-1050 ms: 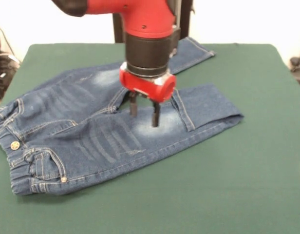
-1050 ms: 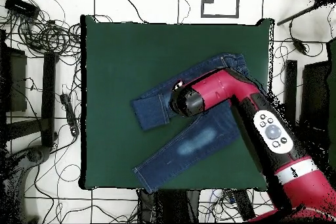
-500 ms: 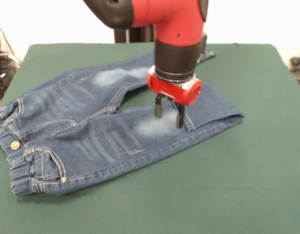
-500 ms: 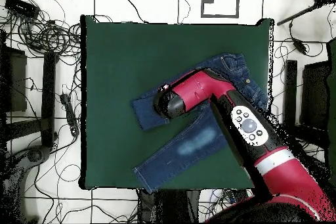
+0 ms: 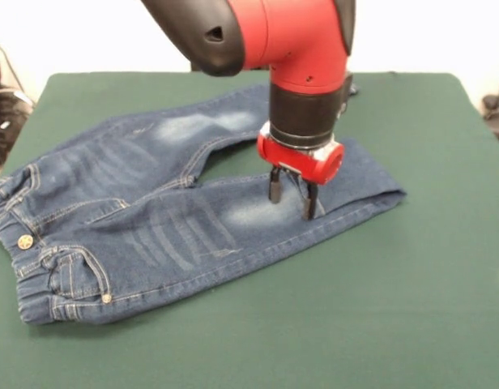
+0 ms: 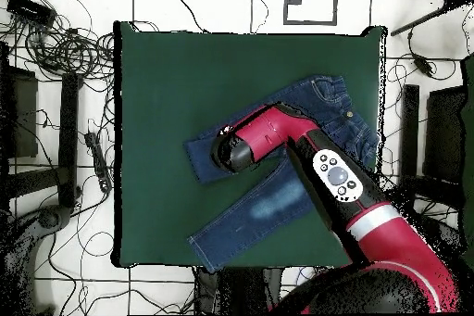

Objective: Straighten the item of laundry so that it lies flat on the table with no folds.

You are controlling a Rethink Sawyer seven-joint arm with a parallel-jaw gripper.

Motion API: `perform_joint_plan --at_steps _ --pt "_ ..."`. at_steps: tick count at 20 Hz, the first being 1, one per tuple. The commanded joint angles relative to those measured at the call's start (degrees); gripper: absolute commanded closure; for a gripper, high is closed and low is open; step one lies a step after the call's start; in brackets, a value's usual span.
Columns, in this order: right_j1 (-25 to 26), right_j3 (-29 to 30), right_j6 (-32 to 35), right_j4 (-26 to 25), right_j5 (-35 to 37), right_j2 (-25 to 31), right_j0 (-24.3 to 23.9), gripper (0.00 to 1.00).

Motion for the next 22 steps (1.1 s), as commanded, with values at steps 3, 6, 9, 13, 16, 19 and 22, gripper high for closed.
perform_joint_plan --at_steps 3,6,9,13,16,19,22 --pt "6.3 1.7 20.2 -2.8 -5.1 -3.9 5.3 0.0" --pt "4.8 3.4 21.0 -1.7 -4.7 -3.5 5.6 0.0" --pt "2.7 5.5 21.4 -0.3 -3.7 -3.0 5.7 0.0" --pt "1.6 6.4 21.8 0.8 -3.0 -2.6 5.9 0.0" --pt "0.5 7.1 21.3 1.6 -2.4 -2.0 5.3 0.0" --pt "-0.3 7.8 20.8 2.3 -2.1 -1.5 4.7 0.0" --pt "-1.3 8.7 20.7 3.2 -1.8 -0.9 4.3 0.0"
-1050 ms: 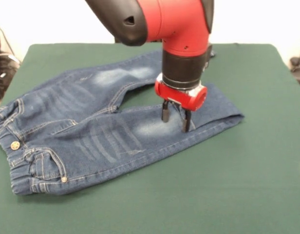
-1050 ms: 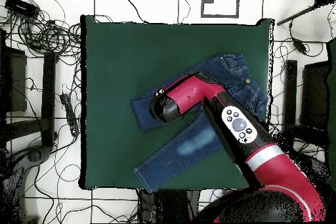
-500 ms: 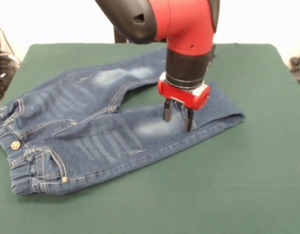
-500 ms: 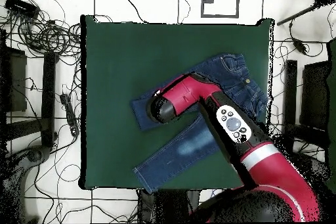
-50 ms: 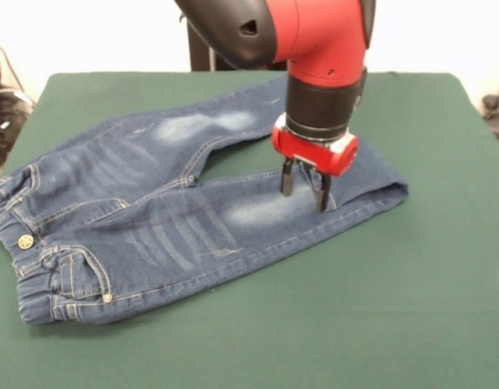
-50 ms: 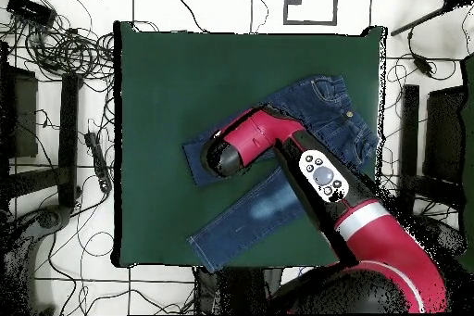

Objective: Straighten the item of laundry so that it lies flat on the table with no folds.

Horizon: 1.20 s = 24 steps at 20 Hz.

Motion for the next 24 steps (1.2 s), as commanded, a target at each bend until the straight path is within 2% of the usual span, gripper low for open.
perform_joint_plan --at_steps 1,11,19,24 --pt "-0.2 7.1 19.4 3.1 -1.6 0.4 1.6 0.0" --pt "2.1 5.0 20.8 3.0 -2.6 -0.6 3.9 0.0" --pt "9.4 -4.4 21.8 -0.2 -4.6 -3.1 7.6 0.0" --pt "10.5 -5.3 21.6 -0.1 -5.8 -3.5 8.0 0.0"
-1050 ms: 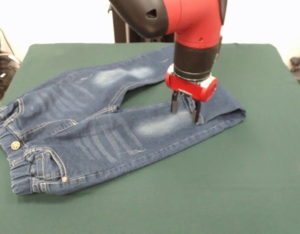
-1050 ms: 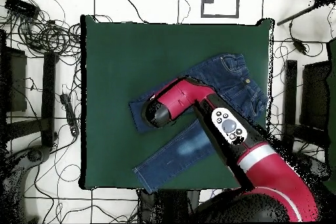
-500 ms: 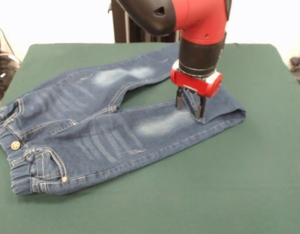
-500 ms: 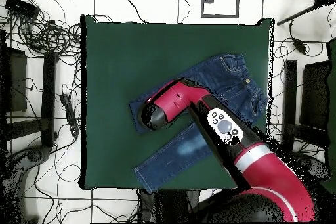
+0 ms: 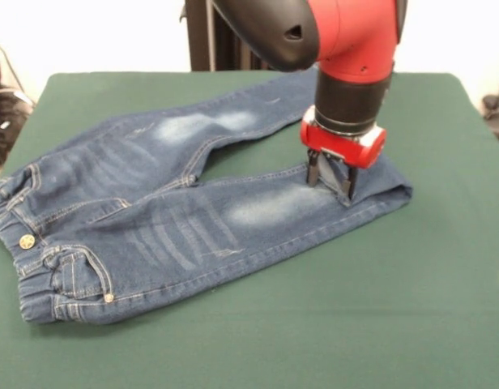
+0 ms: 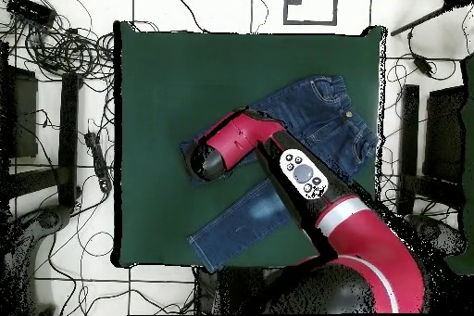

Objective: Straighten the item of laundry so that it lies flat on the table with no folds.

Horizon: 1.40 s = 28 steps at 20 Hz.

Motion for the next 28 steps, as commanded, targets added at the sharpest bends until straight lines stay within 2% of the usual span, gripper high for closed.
perform_joint_plan --at_steps 1,7,15,16,19,20,28 --pt "10.1 -5.4 21.1 -2.4 -6.2 -2.3 4.5 0.0" --pt "10.4 -6.0 21.0 -2.6 -6.7 -3.2 5.0 0.0" --pt "8.8 -3.8 21.9 -2.8 -7.1 -3.7 5.2 0.0" --pt "8.5 -3.6 22.4 -3.2 -7.5 -4.0 5.2 1.0" --pt "7.9 -3.6 20.3 -3.0 -6.5 -4.1 4.5 1.0" --pt "8.2 -3.8 21.9 -3.1 -6.8 -4.5 5.9 1.0" --pt "7.3 -2.7 21.5 -1.8 -6.2 -4.1 6.1 1.0"
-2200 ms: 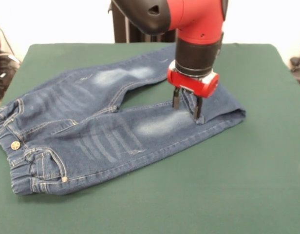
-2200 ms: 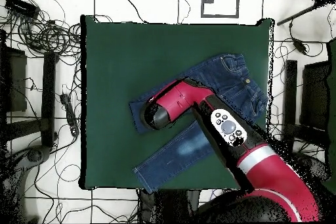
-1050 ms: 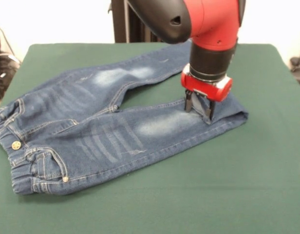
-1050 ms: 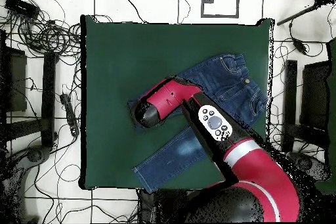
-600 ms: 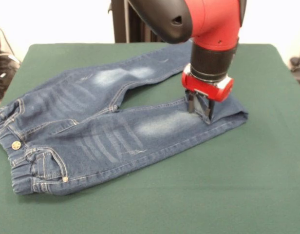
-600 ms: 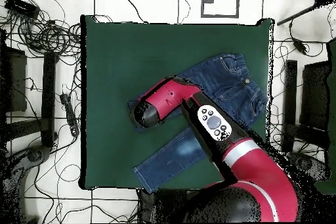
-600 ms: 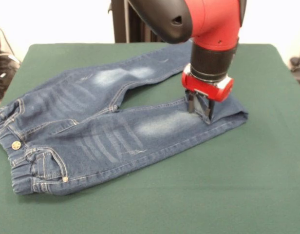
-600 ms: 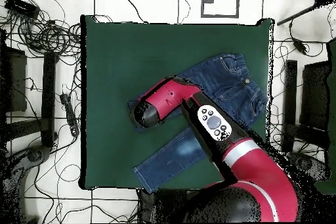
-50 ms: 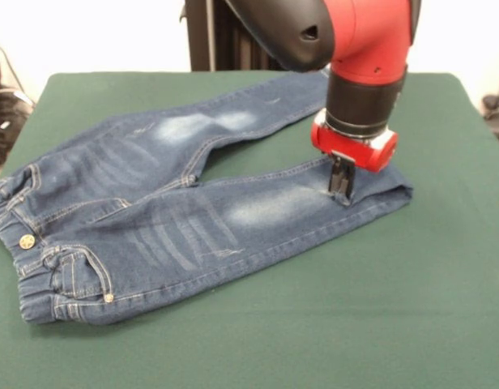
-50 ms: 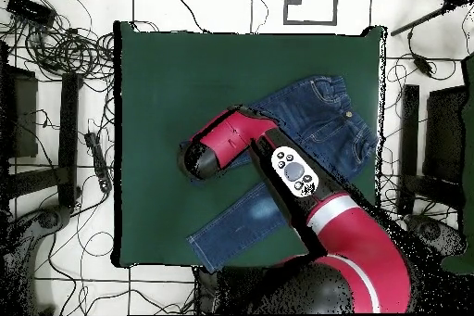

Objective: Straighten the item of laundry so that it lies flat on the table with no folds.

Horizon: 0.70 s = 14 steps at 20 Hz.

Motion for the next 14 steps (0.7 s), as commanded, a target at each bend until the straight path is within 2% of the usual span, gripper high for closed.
perform_joint_plan --at_steps 1,5,11,14 --pt "7.5 -1.3 18.8 -2.9 -4.4 -2.2 3.6 1.0" --pt "6.7 -0.3 19.4 -2.4 -4.1 -1.9 3.9 1.0" --pt "2.4 4.3 20.6 -0.2 -2.8 0.0 4.0 1.0" --pt "2.2 4.7 21.5 -0.3 -3.0 0.0 4.9 1.0"
